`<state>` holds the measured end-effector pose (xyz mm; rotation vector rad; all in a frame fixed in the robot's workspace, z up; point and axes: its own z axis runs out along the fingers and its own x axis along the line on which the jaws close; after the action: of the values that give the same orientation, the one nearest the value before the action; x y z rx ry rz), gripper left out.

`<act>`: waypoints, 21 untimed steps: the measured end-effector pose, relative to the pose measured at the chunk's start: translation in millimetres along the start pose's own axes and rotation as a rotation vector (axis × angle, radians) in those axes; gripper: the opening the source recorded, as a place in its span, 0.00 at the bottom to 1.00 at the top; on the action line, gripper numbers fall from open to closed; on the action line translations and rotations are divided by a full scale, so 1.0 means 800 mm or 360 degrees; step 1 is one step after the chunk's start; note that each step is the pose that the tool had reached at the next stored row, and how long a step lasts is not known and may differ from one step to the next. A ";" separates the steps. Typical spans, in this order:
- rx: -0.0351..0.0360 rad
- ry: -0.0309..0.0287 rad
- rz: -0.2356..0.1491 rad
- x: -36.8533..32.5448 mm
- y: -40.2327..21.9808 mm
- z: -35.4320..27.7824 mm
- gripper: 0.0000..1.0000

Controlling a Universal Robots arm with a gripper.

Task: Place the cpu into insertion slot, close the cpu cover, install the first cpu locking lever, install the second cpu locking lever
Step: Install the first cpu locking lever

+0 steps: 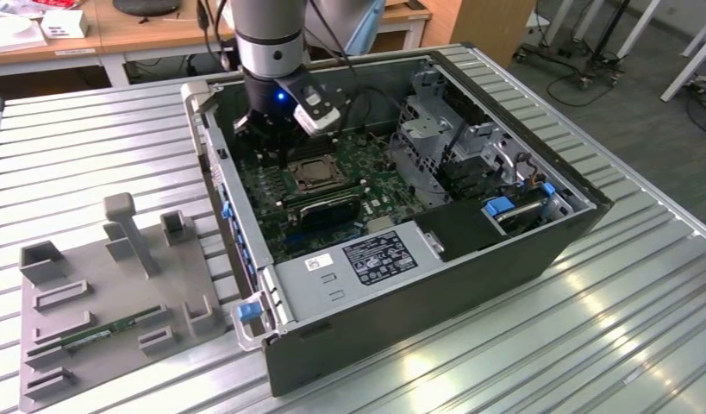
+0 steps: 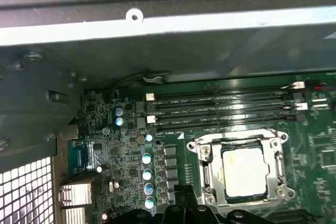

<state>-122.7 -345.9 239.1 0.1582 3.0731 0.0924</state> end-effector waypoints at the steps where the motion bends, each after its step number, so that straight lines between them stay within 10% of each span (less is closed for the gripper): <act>1: -0.0001 -0.00003 0.0000 -0.0002 0.0002 -0.0025 0.11; 8: -0.0035 0.00006 0.0002 -0.0001 0.0007 -0.0122 0.11; 15: -0.0127 0.00096 0.0008 0.0023 0.0005 -0.0127 0.11; 21: -0.0139 0.00107 0.0009 0.0054 0.0024 -0.0128 0.11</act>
<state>-127.5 -344.1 249.1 0.1625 3.0684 0.2270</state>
